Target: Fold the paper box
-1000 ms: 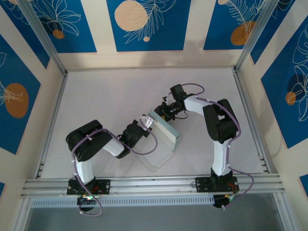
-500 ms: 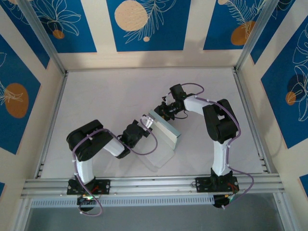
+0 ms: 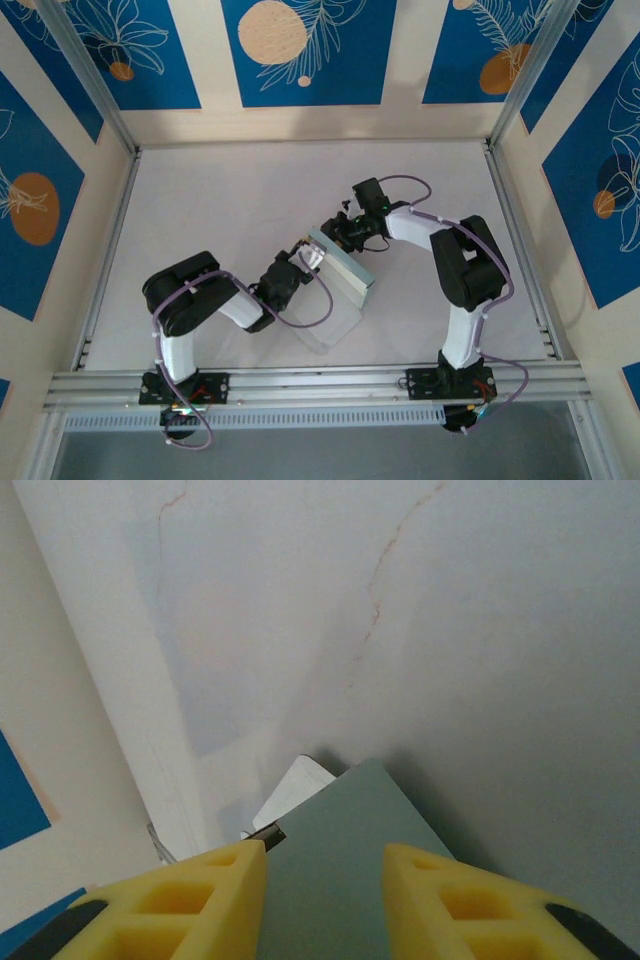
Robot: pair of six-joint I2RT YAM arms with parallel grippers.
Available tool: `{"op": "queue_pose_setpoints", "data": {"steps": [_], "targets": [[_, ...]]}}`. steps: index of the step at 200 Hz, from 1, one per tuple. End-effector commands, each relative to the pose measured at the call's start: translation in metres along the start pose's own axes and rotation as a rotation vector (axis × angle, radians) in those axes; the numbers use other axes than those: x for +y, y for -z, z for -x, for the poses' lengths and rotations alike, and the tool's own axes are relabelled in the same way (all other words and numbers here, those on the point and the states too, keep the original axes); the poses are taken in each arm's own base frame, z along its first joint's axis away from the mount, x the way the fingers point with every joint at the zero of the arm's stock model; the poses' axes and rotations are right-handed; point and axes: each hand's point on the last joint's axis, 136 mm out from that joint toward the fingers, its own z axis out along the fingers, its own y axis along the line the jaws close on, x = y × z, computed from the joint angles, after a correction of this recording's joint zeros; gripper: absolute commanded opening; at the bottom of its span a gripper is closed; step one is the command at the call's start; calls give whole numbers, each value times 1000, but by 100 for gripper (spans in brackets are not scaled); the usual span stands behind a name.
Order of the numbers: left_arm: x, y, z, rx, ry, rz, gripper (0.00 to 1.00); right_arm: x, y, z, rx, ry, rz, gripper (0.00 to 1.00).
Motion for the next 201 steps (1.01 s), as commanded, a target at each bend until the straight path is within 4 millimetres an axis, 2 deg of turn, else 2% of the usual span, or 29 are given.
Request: {"op": "queue_pose_setpoints", "data": {"steps": [1,39,121,165,201], "targets": [[0,-4,-15,51,-62,3,0,22,5,-56,173,21,60,38],[-5,-3,-11,35,-45,-38,0,9,8,-46,159,-2,58,37],[-9,-2,-14,42,-45,-52,0,-11,11,-43,163,5,1,38],[-7,-4,-21,61,-65,-33,0,3,11,-60,256,29,74,37],[-4,-9,-26,84,-89,7,0,29,8,-86,376,59,183,34]]}}
